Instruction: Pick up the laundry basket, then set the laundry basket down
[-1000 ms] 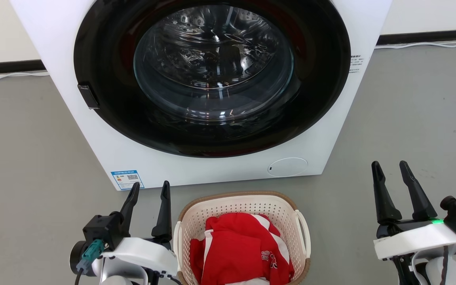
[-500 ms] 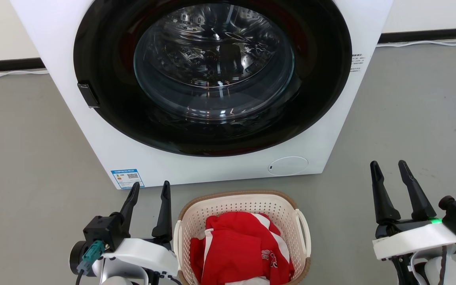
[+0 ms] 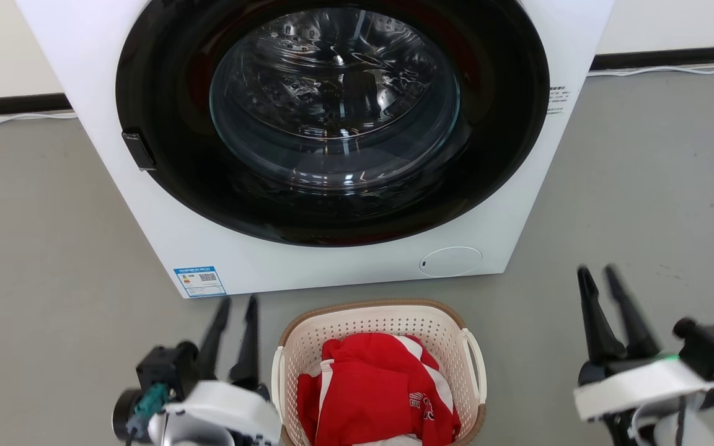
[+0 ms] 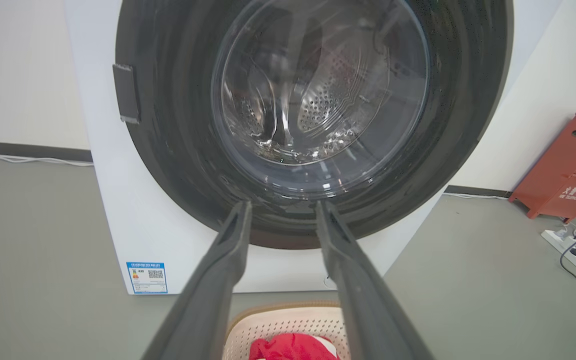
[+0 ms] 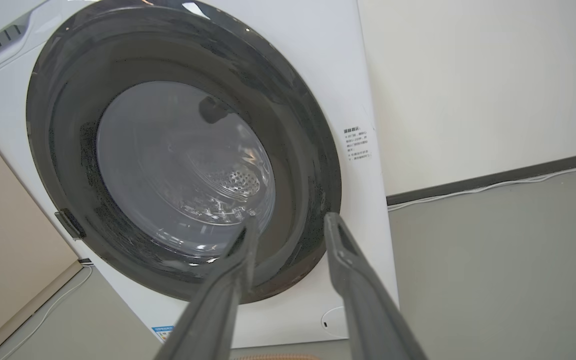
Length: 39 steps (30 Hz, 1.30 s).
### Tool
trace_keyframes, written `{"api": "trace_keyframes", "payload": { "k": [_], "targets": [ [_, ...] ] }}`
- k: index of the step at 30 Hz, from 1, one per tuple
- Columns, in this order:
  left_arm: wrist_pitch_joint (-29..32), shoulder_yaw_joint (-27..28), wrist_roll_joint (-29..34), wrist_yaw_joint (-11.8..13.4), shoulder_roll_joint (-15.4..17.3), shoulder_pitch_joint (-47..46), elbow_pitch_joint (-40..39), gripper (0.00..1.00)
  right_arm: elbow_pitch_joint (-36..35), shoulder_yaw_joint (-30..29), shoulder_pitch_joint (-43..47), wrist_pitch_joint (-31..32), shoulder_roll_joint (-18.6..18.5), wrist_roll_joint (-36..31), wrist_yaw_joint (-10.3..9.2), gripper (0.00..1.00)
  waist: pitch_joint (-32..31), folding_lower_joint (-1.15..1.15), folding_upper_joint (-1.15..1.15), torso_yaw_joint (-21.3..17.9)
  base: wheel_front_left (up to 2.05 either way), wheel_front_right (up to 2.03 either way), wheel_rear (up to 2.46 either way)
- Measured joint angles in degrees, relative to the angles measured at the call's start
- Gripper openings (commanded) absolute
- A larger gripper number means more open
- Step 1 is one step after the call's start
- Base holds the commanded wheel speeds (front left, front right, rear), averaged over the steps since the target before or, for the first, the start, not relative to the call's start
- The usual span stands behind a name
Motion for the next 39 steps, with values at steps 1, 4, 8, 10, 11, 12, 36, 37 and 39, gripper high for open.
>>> {"api": "trace_keyframes", "payload": {
  "k": [1,4,8,10,11,12,36,37,39],
  "targets": [
    [0.0,0.0,0.0,0.0,-0.1,0.3,0.8,0.0,0.7,0.2,0.5,0.0,0.3,0.0,-0.07,0.0,0.0,0.0,0.0,0.0,0.0,0.0,0.0],
    [0.2,0.0,-0.7,0.0,-0.1,2.2,2.6,0.0,2.6,0.5,2.4,0.2,1.3,0.7,-0.08,0.0,0.0,0.0,0.0,0.0,0.0,0.0,0.0],
    [0.6,0.2,-3.4,-0.2,-0.1,2.3,2.6,0.0,2.6,0.3,2.4,0.8,1.4,2.8,-0.08,0.0,-0.3,0.02,0.0,0.1,0.0,0.0,0.0],
    [1.1,0.3,-4.4,-0.2,-0.1,2.3,2.6,0.0,2.6,0.2,2.4,0.8,1.5,4.0,-0.08,0.0,-0.4,0.02,0.0,0.1,0.0,0.0,0.0],
    [1.1,0.4,-5.0,-0.4,-0.1,2.3,2.6,0.0,2.6,0.2,2.4,1.3,1.5,4.5,-0.08,0.0,-0.4,0.02,0.0,0.1,0.0,0.0,0.0],
    [1.3,0.5,-5.9,-0.5,-0.1,2.3,2.6,0.0,2.6,0.1,2.4,1.4,1.5,5.2,-0.08,0.0,-0.4,0.02,0.0,0.1,0.0,0.0,0.0],
    [5.0,2.8,-20.4,-2.0,0.3,2.3,2.8,0.0,2.6,-1.9,2.4,5.1,2.5,18.1,-0.08,0.0,-1.0,0.01,0.0,0.3,0.0,0.0,0.0],
    [5.1,2.8,-21.0,-2.0,0.3,2.3,2.8,0.0,2.6,-2.0,2.4,5.4,2.6,18.6,-0.08,0.0,-1.1,0.01,0.0,0.3,0.0,0.0,0.0],
    [5.5,3.0,-22.0,-2.3,0.4,2.3,2.8,0.0,2.6,-2.2,2.4,5.6,2.7,19.9,-0.08,0.0,-1.1,0.01,0.0,0.3,0.0,0.0,0.0]
  ]
}}
